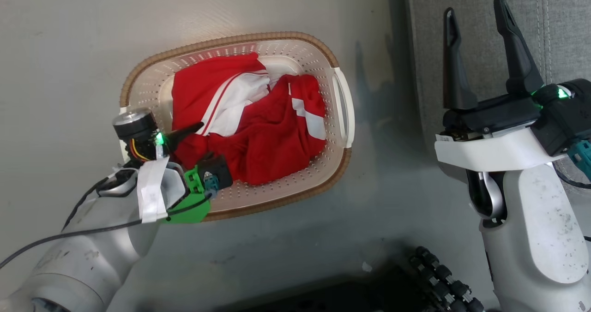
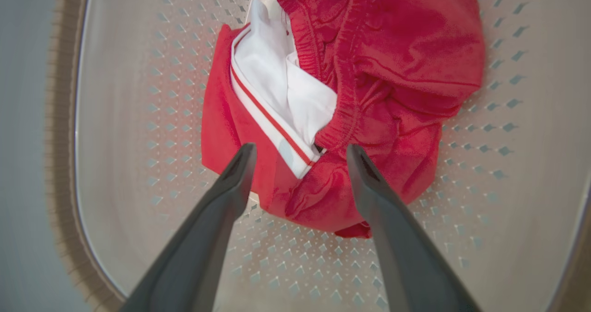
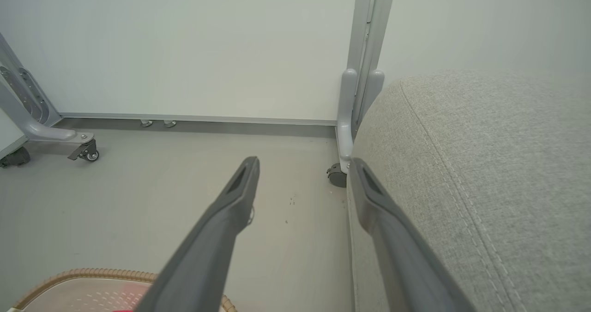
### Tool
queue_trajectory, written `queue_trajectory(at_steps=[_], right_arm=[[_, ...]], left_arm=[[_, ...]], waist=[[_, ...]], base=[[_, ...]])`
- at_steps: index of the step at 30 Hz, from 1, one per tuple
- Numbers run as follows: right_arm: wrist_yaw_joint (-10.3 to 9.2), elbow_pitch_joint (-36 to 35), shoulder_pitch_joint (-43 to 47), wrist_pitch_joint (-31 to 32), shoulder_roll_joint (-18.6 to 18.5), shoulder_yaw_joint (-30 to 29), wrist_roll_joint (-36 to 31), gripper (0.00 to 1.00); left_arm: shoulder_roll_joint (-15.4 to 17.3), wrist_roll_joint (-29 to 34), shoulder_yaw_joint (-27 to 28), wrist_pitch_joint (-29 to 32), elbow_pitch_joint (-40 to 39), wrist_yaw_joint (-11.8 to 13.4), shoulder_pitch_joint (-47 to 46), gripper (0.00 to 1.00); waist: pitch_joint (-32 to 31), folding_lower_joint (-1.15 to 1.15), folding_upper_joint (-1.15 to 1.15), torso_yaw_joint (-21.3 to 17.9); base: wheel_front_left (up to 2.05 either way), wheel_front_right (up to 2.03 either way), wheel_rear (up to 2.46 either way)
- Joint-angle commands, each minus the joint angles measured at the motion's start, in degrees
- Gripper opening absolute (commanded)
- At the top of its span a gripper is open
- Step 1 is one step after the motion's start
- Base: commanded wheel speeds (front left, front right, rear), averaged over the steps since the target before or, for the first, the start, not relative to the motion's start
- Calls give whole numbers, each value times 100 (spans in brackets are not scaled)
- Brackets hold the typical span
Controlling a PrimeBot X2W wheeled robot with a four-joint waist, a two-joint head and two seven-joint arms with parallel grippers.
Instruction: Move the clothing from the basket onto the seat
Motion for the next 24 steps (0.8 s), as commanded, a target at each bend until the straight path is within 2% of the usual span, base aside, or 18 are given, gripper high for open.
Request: queue_trajectory(at_steps=[1, 12, 17, 23, 24], right_arm=[[0, -17, -64, -20, -8, 12, 72, 100], [-1, 114, -204, -20, -8, 380, 348, 100], [-1, 84, -274, -20, -9, 396, 381, 100], [0, 82, -299, -20, -9, 415, 410, 100], [0, 91, -300, -20, -9, 420, 411, 100]], left_arm=[[20, 20, 23, 53, 140, 25, -166, 100], [19, -89, 7, 697, 1033, 41, -776, 100], [32, -206, 29, 982, 1121, 10, -874, 100], [5, -269, -38, 956, 1150, 29, -949, 98], [-11, -278, -57, 950, 1148, 25, -955, 45]], waist=[[289, -1, 0, -257], [707, -1, 0, -469], [832, -1, 0, -489], [922, -1, 0, -489], [927, -1, 0, -486]], base=[[0, 0, 0], [0, 0, 0], [0, 0, 0], [0, 0, 0], [0, 0, 0]])
